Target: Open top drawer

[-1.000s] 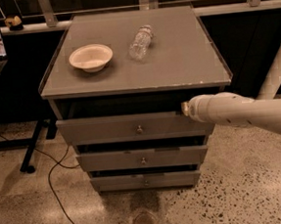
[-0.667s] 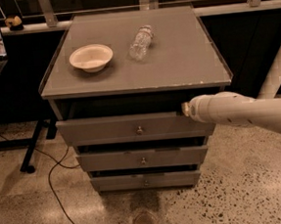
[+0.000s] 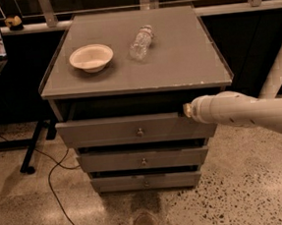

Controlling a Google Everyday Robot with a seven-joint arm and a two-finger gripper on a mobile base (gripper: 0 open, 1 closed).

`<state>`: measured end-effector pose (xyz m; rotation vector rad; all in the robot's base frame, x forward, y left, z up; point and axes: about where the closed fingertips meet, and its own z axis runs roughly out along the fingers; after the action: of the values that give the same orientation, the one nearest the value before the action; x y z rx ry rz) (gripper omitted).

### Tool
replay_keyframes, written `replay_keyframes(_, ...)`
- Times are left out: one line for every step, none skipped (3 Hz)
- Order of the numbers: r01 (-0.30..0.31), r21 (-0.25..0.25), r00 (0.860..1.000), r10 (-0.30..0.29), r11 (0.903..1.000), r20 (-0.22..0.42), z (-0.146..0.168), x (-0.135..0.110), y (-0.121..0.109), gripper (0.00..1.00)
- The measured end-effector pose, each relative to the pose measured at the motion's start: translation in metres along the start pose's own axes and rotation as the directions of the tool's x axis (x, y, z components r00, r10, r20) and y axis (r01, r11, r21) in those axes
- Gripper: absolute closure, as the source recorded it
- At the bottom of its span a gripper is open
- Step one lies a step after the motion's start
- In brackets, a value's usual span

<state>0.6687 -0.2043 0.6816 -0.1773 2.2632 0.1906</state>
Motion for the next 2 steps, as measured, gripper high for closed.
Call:
replay_keyframes(-0.038,0.003,0.998,0.038,0.9993,-0.059,-0.0179,0.0143,-0.0112,1.0)
replay_keyframes(-0.034,-0.003,0.997,0.034,0.9994,-0.069,-0.0165,0.0161,-0.0079,1.0)
